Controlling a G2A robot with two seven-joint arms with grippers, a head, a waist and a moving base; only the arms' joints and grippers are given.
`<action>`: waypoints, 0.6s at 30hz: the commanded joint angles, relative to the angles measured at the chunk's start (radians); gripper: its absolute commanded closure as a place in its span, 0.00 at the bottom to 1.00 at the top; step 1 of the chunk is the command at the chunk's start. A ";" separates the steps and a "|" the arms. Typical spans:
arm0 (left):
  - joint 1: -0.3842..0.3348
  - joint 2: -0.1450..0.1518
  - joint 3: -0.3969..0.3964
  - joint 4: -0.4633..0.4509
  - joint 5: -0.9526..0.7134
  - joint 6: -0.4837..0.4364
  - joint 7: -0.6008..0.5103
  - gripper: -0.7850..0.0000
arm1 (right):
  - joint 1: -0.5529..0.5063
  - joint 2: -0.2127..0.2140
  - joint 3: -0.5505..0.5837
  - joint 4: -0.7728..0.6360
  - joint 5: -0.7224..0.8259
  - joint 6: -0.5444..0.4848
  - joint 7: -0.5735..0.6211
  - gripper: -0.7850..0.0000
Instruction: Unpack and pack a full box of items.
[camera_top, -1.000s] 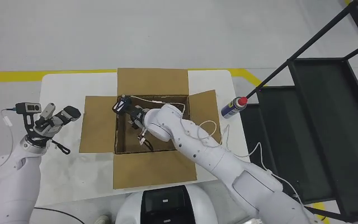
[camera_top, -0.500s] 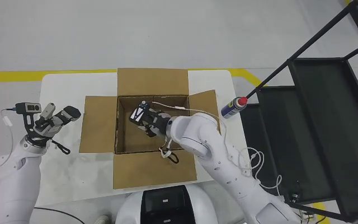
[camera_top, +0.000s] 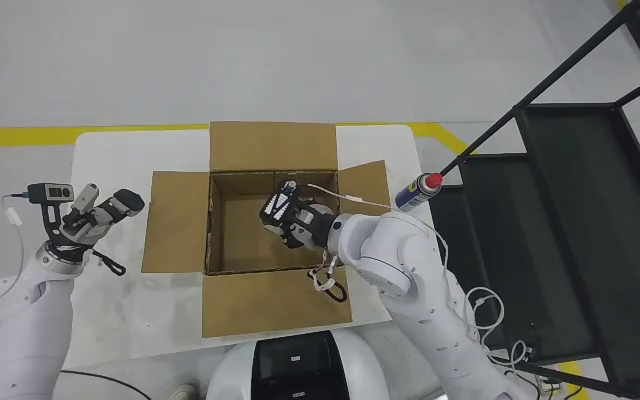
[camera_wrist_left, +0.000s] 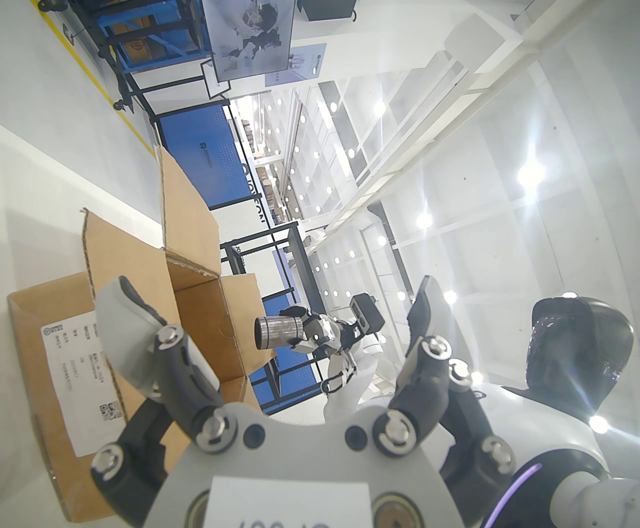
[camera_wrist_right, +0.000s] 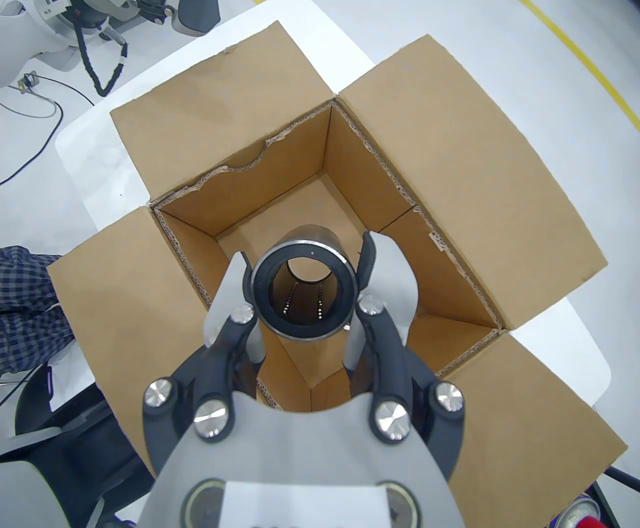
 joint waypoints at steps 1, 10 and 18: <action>0.000 0.000 0.000 0.000 0.000 0.000 0.000 0.00 | 0.000 0.000 0.000 0.000 0.000 0.000 0.000 1.00; 0.000 0.000 0.000 0.000 0.000 0.000 0.000 0.00 | 0.000 0.000 0.000 0.000 0.000 0.000 0.000 1.00; 0.000 0.000 0.000 0.000 0.000 0.000 0.000 0.00 | -0.061 0.014 0.079 -0.073 0.082 0.038 0.016 1.00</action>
